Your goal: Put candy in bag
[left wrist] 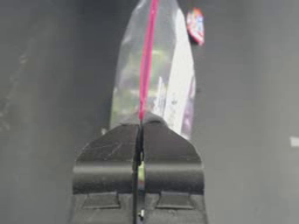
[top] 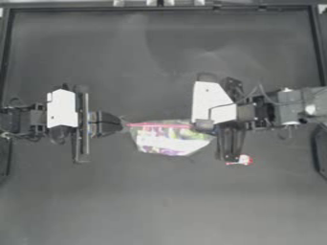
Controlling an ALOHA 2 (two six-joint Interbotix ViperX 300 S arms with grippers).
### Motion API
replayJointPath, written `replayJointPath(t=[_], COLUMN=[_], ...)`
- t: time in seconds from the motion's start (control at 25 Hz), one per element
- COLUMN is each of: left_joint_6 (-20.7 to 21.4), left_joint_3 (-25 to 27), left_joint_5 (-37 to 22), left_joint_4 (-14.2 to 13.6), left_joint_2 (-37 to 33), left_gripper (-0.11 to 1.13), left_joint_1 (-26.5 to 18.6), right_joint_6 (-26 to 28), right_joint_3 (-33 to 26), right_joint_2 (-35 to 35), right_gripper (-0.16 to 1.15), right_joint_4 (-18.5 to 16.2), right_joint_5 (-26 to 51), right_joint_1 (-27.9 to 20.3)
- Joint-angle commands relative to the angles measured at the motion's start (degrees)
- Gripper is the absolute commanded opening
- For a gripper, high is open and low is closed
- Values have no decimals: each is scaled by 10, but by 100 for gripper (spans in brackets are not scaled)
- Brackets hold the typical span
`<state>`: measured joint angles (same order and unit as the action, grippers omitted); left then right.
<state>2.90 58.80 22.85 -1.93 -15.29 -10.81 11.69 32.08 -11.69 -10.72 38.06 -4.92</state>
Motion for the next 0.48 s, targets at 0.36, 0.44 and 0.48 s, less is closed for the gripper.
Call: replayJointPath(t=[0.36, 0.44, 0.48], left_joint_6=[-1, -1, -1], left_joint_3=[10, 10, 10], left_joint_5=[-1, -1, -1], left_joint_4=[-1, -1, 0], left_joint_2=[-22, -23, -23], left_gripper=[2, 2, 2], left_joint_1=[-4, -4, -5], right_joint_6=[62, 68, 70], right_joint_3=[52, 58, 62], right_joint_2=[-65, -71, -73], right_gripper=[18, 18, 18], right_joint_4=[-32, -33, -34], right_joint_5=[7, 8, 8], right_joint_1=[-1, -1, -2])
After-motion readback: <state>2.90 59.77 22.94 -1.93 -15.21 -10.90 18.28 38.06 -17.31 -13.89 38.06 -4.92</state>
